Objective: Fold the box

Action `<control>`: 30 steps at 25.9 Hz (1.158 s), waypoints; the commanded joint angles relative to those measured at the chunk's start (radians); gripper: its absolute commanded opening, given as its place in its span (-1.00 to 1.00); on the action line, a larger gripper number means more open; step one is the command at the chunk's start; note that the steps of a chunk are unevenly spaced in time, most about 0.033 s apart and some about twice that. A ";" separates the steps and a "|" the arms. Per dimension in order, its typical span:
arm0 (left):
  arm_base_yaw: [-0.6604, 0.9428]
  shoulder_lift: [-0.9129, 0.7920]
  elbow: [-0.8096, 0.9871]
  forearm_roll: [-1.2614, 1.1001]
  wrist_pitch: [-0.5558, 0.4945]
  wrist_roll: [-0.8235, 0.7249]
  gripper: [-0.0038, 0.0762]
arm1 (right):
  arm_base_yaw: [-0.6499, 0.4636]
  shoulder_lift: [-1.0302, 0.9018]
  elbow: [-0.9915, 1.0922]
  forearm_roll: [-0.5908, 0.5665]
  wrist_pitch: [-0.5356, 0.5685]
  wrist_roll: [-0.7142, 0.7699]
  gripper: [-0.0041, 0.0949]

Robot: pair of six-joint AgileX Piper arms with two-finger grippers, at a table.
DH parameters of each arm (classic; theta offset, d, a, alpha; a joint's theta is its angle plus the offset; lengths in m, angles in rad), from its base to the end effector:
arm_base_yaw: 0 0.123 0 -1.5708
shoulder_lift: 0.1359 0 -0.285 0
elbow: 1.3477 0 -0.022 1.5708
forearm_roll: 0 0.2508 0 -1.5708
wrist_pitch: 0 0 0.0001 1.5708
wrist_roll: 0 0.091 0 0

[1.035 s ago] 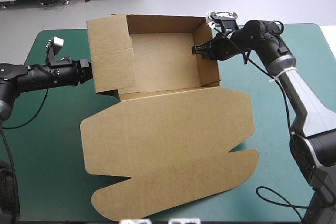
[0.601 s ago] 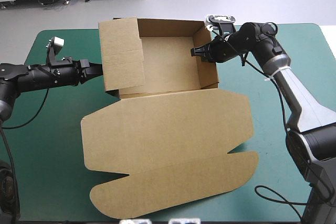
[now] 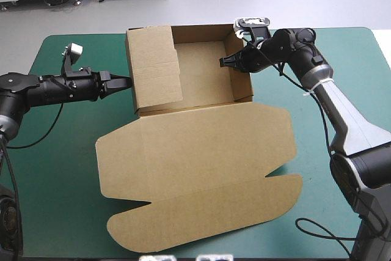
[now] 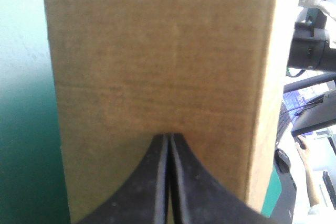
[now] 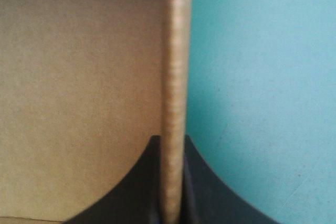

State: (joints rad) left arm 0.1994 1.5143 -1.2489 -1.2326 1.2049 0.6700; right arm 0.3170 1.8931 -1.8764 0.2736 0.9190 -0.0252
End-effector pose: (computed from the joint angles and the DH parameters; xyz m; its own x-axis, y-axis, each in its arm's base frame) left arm 0.3102 -0.0191 0.3508 -0.8124 -0.2239 -0.5384 0.3507 0.5500 -0.7580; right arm 0.4068 0.1541 0.3526 -0.7572 -0.1015 -0.6452 -0.3374 0.9066 0.2533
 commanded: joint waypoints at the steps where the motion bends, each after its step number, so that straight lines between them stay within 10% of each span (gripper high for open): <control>1: -0.010 -0.043 -0.028 -0.087 0.074 0.000 -0.92 | 0.009 -0.055 -0.030 0.020 -0.059 0.014 -0.95; 7: -0.010 -0.043 -0.028 -0.087 0.083 0.000 -0.73 | 0.009 -0.055 -0.030 0.009 -0.054 0.018 -0.95; 17: -0.010 -0.043 -0.028 -0.089 0.086 0.000 0.22 | 0.009 -0.055 -0.030 -0.041 -0.060 0.031 -0.95; 30: -0.010 -0.043 -0.028 -0.079 0.062 0.000 0.25 | 0.106 -0.046 -0.041 -0.117 -0.127 0.118 -0.91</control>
State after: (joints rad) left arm 0.1940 1.5143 -1.2489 -1.2276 1.2058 0.6700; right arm 0.3856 1.9034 -1.8773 0.1548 0.8785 0.0532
